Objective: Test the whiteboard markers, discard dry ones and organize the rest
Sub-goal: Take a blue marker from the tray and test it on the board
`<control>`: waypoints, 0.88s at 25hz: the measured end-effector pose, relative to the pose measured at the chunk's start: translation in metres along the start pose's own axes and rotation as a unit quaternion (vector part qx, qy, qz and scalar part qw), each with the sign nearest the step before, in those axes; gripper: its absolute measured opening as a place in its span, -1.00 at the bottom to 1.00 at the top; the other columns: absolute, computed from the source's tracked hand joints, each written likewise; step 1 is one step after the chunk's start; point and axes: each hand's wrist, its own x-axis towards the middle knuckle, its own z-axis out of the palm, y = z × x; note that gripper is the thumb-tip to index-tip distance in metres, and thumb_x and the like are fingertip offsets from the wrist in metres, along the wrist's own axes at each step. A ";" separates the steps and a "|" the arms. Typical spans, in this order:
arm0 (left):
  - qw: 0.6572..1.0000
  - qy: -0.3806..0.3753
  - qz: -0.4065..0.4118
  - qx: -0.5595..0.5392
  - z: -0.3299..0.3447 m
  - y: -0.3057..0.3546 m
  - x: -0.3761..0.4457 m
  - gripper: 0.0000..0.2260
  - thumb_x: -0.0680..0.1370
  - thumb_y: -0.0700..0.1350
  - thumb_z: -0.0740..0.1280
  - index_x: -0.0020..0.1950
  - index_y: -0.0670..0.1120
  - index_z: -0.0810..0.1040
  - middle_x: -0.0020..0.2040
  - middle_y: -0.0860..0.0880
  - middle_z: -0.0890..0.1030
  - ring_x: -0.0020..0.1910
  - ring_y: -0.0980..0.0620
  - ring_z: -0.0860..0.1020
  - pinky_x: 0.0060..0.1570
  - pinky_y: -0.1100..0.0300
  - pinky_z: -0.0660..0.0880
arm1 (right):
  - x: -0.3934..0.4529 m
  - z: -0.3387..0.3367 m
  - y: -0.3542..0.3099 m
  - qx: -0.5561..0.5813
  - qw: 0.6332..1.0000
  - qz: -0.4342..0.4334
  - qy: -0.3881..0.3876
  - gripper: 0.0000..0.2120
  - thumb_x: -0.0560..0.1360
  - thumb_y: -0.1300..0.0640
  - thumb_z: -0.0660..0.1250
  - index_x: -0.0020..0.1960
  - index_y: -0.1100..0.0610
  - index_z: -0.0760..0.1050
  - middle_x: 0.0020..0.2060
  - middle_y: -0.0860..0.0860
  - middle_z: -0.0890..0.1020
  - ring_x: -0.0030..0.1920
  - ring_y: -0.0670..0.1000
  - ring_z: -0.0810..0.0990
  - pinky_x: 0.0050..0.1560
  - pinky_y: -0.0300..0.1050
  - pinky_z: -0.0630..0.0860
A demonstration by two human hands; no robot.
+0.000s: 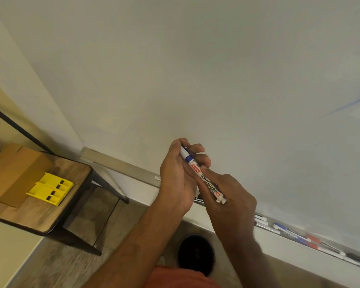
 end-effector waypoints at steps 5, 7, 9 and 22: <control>0.999 0.019 -0.003 -0.036 -0.011 0.002 0.008 -0.74 0.70 -0.02 0.17 -0.12 -0.07 0.51 -0.29 -0.11 0.58 -0.39 -0.05 0.54 -0.22 0.14 0.59 | -0.014 0.025 -0.008 0.085 0.988 0.119 -0.055 -0.76 0.47 0.23 0.55 0.12 0.19 0.66 -0.08 0.04 0.72 -0.17 -0.05 0.67 -0.11 -0.38 0.55; 0.999 0.031 0.015 -0.030 -0.017 0.003 0.014 -0.73 0.70 -0.04 0.15 -0.14 -0.09 0.48 -0.35 -0.10 0.52 -0.45 -0.04 0.51 -0.30 0.16 0.57 | -0.011 0.029 -0.015 0.118 0.983 0.129 -0.058 -0.79 0.51 0.23 0.52 0.13 0.17 0.64 -0.08 0.00 0.70 -0.15 -0.13 0.64 -0.09 -0.52 0.46; 0.999 0.041 0.021 -0.023 -0.023 0.004 0.018 -0.73 0.70 -0.06 0.15 -0.16 -0.10 0.47 -0.38 -0.10 0.49 -0.49 -0.02 0.48 -0.34 0.18 0.55 | -0.009 0.035 -0.020 0.133 0.982 0.125 -0.056 -0.81 0.52 0.22 0.51 0.12 0.15 0.63 -0.10 -0.05 0.67 -0.12 -0.14 0.61 -0.11 -0.52 0.45; 0.940 0.282 0.049 0.186 -0.168 -0.006 0.093 -0.80 0.69 -0.11 0.08 0.00 -0.13 0.45 -0.31 -0.08 0.66 -0.32 -0.03 0.61 -0.14 0.09 0.63 | -0.029 0.143 -0.006 0.066 0.888 0.225 -0.396 -0.65 0.63 0.06 0.35 0.41 0.03 0.51 0.33 -0.03 0.59 0.29 -0.02 0.56 0.32 -0.20 0.44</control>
